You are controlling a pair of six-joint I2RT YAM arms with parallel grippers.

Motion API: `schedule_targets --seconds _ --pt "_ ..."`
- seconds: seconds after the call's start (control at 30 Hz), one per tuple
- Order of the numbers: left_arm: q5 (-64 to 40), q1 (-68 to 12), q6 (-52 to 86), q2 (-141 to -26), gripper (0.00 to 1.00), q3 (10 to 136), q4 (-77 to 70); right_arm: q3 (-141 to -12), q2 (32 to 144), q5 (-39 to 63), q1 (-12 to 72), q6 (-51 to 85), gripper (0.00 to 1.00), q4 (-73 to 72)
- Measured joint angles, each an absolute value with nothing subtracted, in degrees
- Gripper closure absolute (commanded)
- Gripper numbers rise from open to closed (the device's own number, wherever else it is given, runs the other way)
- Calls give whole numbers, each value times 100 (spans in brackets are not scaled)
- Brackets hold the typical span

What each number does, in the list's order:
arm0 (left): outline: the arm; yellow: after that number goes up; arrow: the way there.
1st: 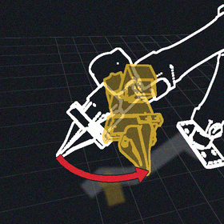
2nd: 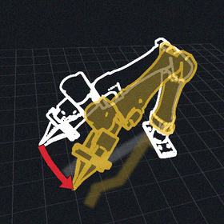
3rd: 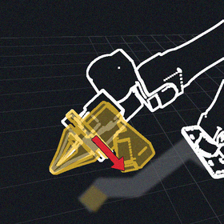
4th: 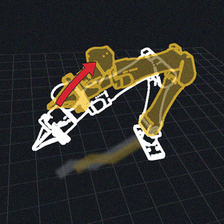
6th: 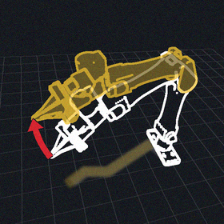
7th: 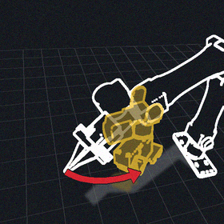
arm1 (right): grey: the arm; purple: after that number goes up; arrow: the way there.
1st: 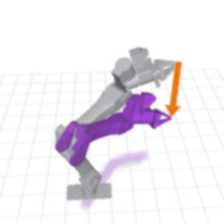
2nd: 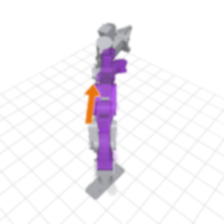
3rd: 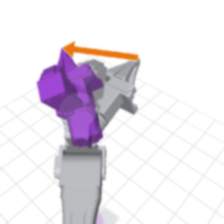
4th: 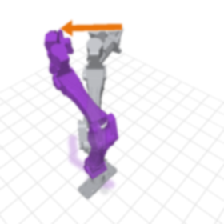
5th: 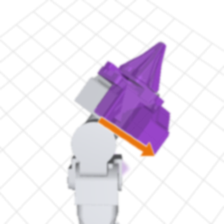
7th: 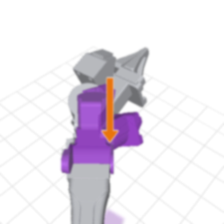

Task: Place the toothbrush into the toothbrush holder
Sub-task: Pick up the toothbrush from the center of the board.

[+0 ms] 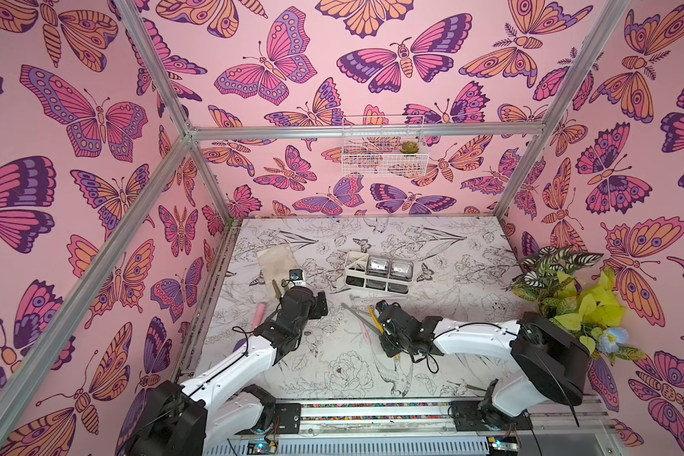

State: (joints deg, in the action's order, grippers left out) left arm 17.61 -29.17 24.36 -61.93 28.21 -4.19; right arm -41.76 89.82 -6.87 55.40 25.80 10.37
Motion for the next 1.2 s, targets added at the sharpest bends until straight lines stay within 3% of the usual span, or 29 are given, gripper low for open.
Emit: schedule_targets --seconds 0.4,0.73,0.97,1.2 --pt "1763 -2917 2451 -6224 11 2818 -419 -4174 8860 -812 5546 2589 100 1267" --pt "1402 -2917 2449 -6661 10 2873 -412 -4027 7913 -788 5546 2661 100 1347" --pt "714 -2917 2381 -7048 15 3105 -395 -3496 7240 -860 5551 2661 100 1087" --pt "-644 -2917 2235 -7133 15 3297 -628 -3483 7498 -1085 5555 2646 100 932"
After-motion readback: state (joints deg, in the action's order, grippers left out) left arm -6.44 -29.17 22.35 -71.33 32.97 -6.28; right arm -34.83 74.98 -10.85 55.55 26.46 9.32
